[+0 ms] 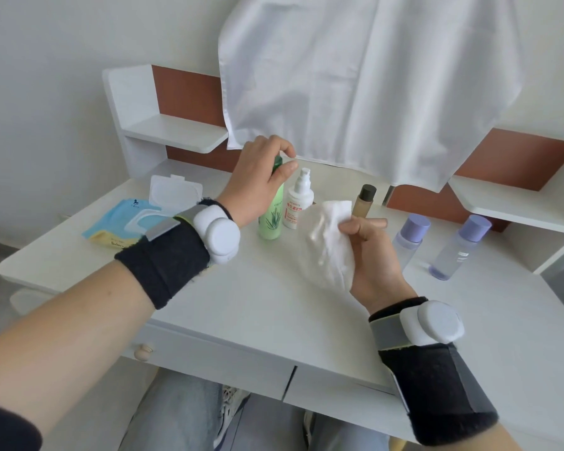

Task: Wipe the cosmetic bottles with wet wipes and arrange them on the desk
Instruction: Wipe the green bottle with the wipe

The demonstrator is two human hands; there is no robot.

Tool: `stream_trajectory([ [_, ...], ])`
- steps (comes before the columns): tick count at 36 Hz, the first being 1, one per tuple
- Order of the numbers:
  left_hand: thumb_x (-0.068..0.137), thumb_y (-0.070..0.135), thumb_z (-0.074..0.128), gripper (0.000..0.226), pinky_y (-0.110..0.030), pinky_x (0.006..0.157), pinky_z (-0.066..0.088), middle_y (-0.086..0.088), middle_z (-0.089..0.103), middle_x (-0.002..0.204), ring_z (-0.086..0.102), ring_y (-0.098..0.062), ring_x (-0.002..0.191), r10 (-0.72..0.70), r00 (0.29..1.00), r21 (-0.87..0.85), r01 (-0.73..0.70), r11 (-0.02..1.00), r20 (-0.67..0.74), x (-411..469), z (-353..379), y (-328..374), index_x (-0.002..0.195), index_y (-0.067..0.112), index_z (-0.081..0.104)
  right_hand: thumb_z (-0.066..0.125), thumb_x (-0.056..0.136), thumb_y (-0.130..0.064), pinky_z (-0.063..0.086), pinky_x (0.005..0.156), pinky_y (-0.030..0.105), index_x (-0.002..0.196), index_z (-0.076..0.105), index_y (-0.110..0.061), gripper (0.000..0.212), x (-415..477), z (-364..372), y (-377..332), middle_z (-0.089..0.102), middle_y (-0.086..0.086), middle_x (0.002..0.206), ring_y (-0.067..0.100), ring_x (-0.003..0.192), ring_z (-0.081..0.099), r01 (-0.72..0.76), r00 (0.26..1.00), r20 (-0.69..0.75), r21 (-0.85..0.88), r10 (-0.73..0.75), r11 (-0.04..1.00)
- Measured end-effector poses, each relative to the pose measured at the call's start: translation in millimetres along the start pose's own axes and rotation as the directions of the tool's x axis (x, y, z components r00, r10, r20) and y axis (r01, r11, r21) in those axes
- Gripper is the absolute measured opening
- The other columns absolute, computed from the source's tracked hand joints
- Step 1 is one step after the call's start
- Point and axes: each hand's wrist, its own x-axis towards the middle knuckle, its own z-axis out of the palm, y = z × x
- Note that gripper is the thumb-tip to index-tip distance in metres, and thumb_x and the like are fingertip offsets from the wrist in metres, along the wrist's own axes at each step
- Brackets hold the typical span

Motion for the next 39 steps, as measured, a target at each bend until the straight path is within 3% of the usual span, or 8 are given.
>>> stream_trajectory([
  [10, 0.093, 0.029, 0.059, 0.023, -0.031, 0.086, 0.041, -0.008, 0.059, 0.105, 0.052, -0.020, 0.097, -0.041, 0.999, -0.088, 0.040, 0.995, -0.011, -2, -3, -1, 0.109, 0.012, 0.060, 0.041, 0.099, -0.012, 0.050, 0.083, 0.035, 0.095, 0.068, -0.015, 0.027, -1, 2, 1, 0.073, 0.000, 0.089, 0.016, 0.088, 0.072, 0.053, 0.998, 0.029, 0.018, -0.054, 0.998],
  [15, 0.092, 0.029, 0.063, 0.031, -0.023, 0.086, 0.042, -0.003, 0.060, 0.111, 0.052, -0.014, 0.098, -0.070, 0.997, -0.142, 0.071, 0.987, 0.013, -10, -1, 0, 0.118, 0.014, 0.059, 0.039, 0.101, -0.013, 0.050, 0.090, 0.037, 0.115, 0.064, -0.014, 0.029, -1, 2, 0, 0.073, 0.002, 0.104, 0.018, 0.101, 0.069, 0.072, 0.996, 0.058, -0.003, -0.071, 0.997],
  [21, 0.092, 0.024, 0.053, 0.011, -0.032, 0.078, 0.046, -0.005, 0.055, 0.095, 0.053, -0.019, 0.086, -0.217, 0.888, -0.254, 0.119, 0.960, -0.405, -39, 3, 5, 0.097, 0.013, 0.053, 0.037, 0.101, -0.014, 0.052, 0.093, 0.037, 0.132, 0.056, -0.011, 0.036, 0, 3, -1, 0.070, 0.005, 0.116, 0.022, 0.110, 0.066, 0.074, 0.996, 0.059, -0.006, -0.074, 0.997],
  [27, 0.098, 0.029, 0.043, 0.025, -0.026, 0.058, 0.039, 0.010, 0.054, 0.069, 0.046, -0.009, 0.058, -0.360, 0.933, -0.509, 0.300, 0.807, -0.020, -74, 19, 27, 0.080, 0.016, 0.055, 0.037, 0.102, -0.014, 0.049, 0.100, 0.041, 0.134, 0.055, -0.009, 0.037, 2, 2, 0, 0.066, 0.010, 0.125, 0.026, 0.118, 0.062, 0.094, 0.995, 0.026, -0.005, -0.094, 0.996],
  [30, 0.098, 0.048, 0.039, 0.049, -0.032, 0.060, 0.044, -0.012, 0.057, 0.074, 0.052, -0.016, 0.060, -0.374, 0.903, -0.553, 0.426, 0.716, 0.211, -79, 23, 29, 0.092, 0.004, 0.059, 0.036, 0.102, -0.015, 0.054, 0.092, 0.040, 0.134, 0.054, -0.008, 0.037, 1, 2, 0, 0.066, 0.011, 0.124, 0.026, 0.115, 0.064, 0.097, 0.995, 0.023, 0.009, -0.097, 0.995],
  [32, 0.092, 0.065, 0.037, 0.067, -0.038, 0.077, 0.048, -0.025, 0.061, 0.092, 0.060, -0.026, 0.079, -0.330, 0.873, -0.555, 0.484, 0.676, 0.359, -79, 23, 29, 0.102, 0.003, 0.061, 0.036, 0.102, -0.015, 0.055, 0.089, 0.039, 0.135, 0.053, -0.007, 0.038, 1, 2, 0, 0.066, 0.012, 0.124, 0.026, 0.114, 0.064, 0.103, 0.994, 0.018, 0.012, -0.103, 0.995],
  [34, 0.093, 0.057, 0.039, 0.051, -0.036, 0.095, 0.047, -0.015, 0.067, 0.108, 0.063, -0.023, 0.102, -0.297, 0.856, -0.603, 0.511, 0.613, 0.424, -79, 21, 30, 0.108, 0.015, 0.065, 0.036, 0.102, -0.014, 0.050, 0.099, 0.045, 0.137, 0.052, -0.006, 0.038, 2, 1, 1, 0.063, 0.014, 0.129, 0.029, 0.119, 0.061, 0.110, 0.994, 0.001, -0.005, -0.110, 0.994],
  [39, 0.096, 0.013, 0.055, 0.018, -0.038, 0.086, 0.050, -0.012, 0.067, 0.094, 0.063, -0.021, 0.088, -0.333, 0.854, -0.636, 0.520, 0.570, 0.400, -76, 19, 23, 0.104, -0.001, 0.063, 0.037, 0.102, -0.015, 0.044, 0.105, 0.050, 0.133, 0.055, -0.006, 0.037, 4, -2, 3, 0.063, 0.016, 0.129, 0.033, 0.121, 0.059, 0.109, 0.993, -0.033, -0.047, -0.111, 0.993],
])
